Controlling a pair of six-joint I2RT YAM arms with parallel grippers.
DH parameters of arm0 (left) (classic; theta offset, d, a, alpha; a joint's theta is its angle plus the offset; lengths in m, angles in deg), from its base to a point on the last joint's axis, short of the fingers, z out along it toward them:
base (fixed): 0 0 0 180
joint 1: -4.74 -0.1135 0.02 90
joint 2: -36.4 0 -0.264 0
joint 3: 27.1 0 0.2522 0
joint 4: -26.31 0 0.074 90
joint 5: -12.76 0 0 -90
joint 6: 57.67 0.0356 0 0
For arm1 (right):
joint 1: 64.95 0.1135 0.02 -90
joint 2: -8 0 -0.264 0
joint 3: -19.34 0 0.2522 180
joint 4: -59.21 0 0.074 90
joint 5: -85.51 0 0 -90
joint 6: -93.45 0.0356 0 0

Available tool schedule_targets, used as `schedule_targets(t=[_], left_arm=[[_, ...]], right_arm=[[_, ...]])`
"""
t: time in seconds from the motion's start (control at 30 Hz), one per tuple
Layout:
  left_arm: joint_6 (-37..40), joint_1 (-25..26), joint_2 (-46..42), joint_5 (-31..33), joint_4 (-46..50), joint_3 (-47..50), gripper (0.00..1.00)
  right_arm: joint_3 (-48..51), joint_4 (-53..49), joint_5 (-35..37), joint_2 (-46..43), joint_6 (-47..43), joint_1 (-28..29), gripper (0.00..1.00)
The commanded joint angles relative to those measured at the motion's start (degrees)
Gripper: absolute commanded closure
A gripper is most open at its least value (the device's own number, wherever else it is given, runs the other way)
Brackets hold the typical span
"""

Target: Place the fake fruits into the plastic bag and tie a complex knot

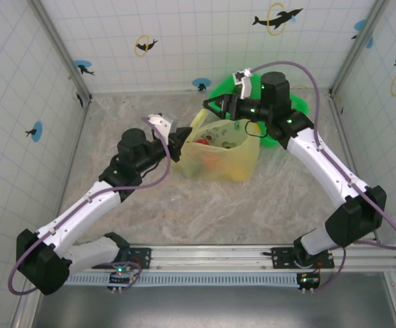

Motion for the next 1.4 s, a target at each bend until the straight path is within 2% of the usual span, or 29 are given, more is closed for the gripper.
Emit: schedule_targets(t=[0.0,0.13,0.4,0.73,0.9,1.23,1.37], left_arm=[[-1.0,0.2,0.3,0.2,-2.2,-0.1,0.95],[-1.3,0.2,0.6,-0.2,-2.3,-0.2,0.95],[-1.8,0.2,1.8,-1.3,-2.5,-1.1,0.96],[-2.4,0.2,3.3,-1.8,-3.1,-2.3,0.97],[-2.7,0.2,4.1,-2.0,-3.3,-2.7,0.97],[-2.6,0.3,5.1,-2.3,-3.2,-3.1,0.97],[-2.5,0.3,5.1,-2.0,-3.1,-3.4,0.97]], right_arm=[[5.1,11.0,-4.0,-1.8,4.8,-0.4,0.18],[9.3,18.4,-6.9,-2.1,7.7,-0.1,0.17],[7.7,20.0,-7.6,0.3,6.1,1.6,0.15],[7.9,20.8,-8.0,1.8,5.1,2.5,0.19],[8.6,22.1,-7.9,2.3,6.1,2.5,0.28],[8.7,22.7,-7.9,2.6,7.0,2.4,0.6],[8.7,22.5,-7.8,2.7,7.1,2.1,0.65]])
